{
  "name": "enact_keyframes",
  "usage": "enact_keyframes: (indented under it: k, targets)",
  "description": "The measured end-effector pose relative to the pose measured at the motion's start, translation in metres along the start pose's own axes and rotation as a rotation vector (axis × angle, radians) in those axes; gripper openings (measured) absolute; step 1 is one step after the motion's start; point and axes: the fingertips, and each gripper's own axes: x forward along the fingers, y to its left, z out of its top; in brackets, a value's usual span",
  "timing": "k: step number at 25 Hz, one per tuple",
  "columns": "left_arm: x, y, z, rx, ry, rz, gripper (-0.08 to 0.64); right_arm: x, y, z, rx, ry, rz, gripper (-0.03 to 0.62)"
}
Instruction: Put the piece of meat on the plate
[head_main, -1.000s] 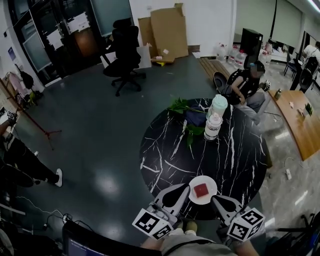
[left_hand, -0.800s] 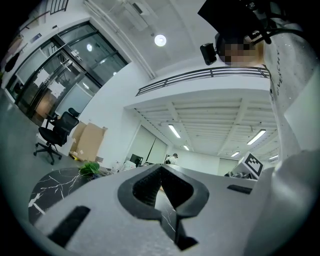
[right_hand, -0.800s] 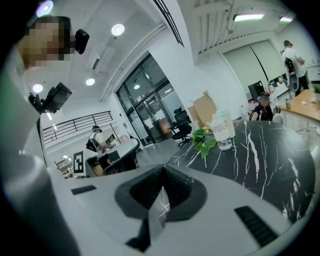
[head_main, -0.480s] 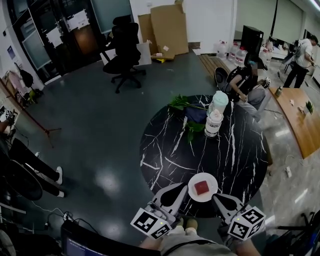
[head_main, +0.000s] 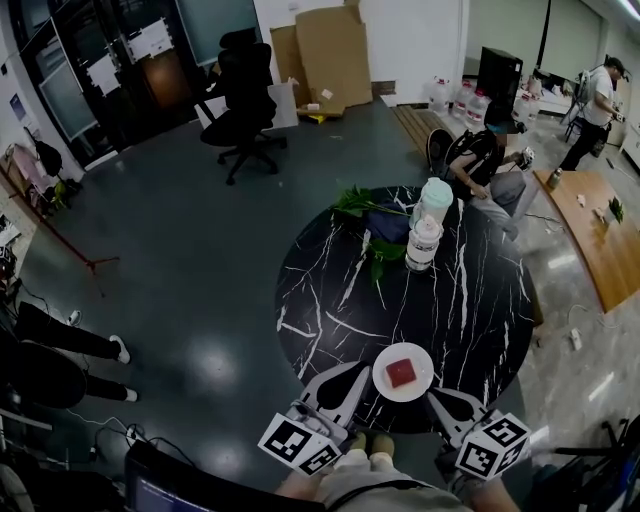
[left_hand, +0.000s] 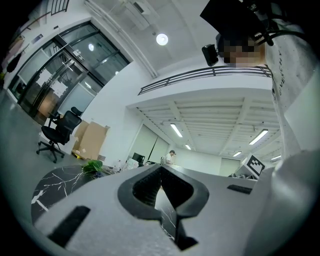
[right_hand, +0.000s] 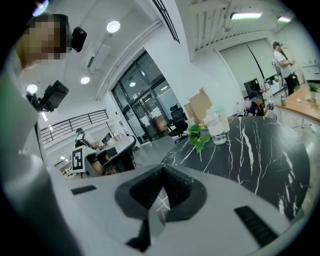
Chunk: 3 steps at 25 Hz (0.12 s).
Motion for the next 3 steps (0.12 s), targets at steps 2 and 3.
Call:
enact_keyframes:
  k: [2, 3]
  targets:
    - [-0.0002, 0.0009, -0.0021, -0.004, 0.004, 0.001, 0.008, 0.0002, -0.002, -0.0031, 0.005, 0.005, -0.004, 0.009]
    - [-0.0004, 0.0014, -0.0033, -0.007, 0.007, 0.002, 0.008, 0.0003, -0.003, -0.0048, 0.008, 0.008, -0.005, 0.009]
